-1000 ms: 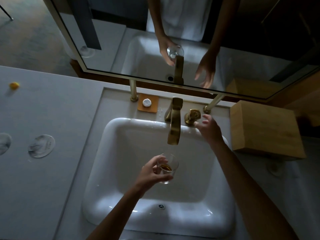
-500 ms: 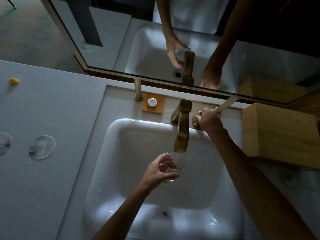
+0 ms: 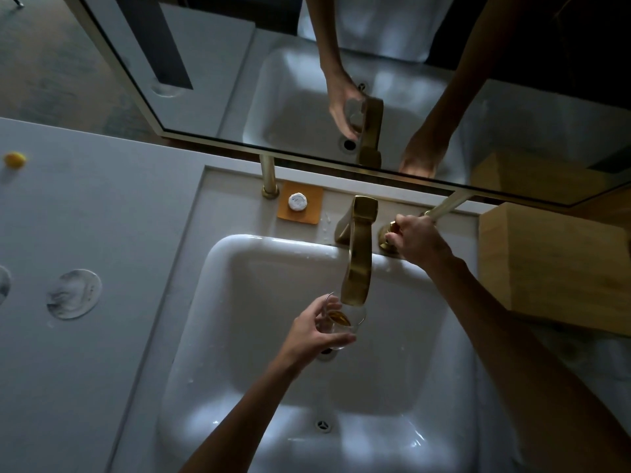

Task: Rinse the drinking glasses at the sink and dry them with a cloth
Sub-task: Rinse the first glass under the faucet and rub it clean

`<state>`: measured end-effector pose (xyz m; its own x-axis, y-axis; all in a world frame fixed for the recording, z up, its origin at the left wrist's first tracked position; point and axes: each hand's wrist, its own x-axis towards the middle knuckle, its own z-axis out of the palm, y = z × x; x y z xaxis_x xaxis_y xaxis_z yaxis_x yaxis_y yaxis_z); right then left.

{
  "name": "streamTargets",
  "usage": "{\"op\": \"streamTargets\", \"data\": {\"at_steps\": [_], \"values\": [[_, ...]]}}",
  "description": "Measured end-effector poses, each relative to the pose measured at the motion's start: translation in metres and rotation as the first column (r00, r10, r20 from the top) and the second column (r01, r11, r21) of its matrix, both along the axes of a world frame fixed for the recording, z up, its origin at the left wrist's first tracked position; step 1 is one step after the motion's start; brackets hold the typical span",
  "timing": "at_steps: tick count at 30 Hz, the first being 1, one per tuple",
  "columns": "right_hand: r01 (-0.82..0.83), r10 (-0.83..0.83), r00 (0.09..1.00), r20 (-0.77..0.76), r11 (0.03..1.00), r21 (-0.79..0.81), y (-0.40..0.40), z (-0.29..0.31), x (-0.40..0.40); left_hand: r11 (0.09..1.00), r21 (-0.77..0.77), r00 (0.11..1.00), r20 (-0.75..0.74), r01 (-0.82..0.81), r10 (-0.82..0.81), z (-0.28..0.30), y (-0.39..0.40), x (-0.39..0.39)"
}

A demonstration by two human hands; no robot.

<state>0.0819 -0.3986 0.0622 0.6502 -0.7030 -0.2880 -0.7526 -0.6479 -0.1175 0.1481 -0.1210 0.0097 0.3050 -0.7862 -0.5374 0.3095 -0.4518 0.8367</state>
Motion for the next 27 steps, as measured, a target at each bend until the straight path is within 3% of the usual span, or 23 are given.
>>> {"op": "streamTargets", "data": {"at_steps": [14, 19, 21, 24, 25, 27], "values": [[-0.178, 0.179, 0.981, -0.076, 0.984, 0.015, 0.002, 0.019, 0.0, 1.0, -0.004, 1.0, -0.012, 0.005, -0.005, 0.001, -0.007, 0.001], [0.008, -0.043, 0.982, 0.185, 0.983, 0.186, 0.006, 0.008, -0.02, 1.0, -0.003, 1.0, -0.001, 0.001, -0.001, 0.0, -0.005, 0.001], [0.139, -0.198, 0.91, 0.364, 0.973, 0.183, 0.023, 0.0, -0.031, 1.0, -0.005, 1.0, 0.001, -0.004, 0.004, 0.002, -0.004, 0.002], [0.39, -0.322, 0.75, 0.578, 0.921, 0.007, 0.063, -0.01, -0.052, 1.0, 0.004, 1.0, -0.003, -0.028, 0.028, 0.001, -0.003, 0.005], [0.445, -0.375, 0.71, 0.596, 0.895, 0.032, 0.075, -0.013, -0.058, 0.999, 0.006, 0.999, -0.001, -0.033, 0.033, 0.0, -0.003, 0.007], [0.439, -0.537, 0.641, 0.549, 0.843, 0.311, 0.098, -0.022, -0.068, 0.999, 0.009, 0.999, -0.01, -0.046, 0.046, -0.003, -0.002, 0.008]]}}
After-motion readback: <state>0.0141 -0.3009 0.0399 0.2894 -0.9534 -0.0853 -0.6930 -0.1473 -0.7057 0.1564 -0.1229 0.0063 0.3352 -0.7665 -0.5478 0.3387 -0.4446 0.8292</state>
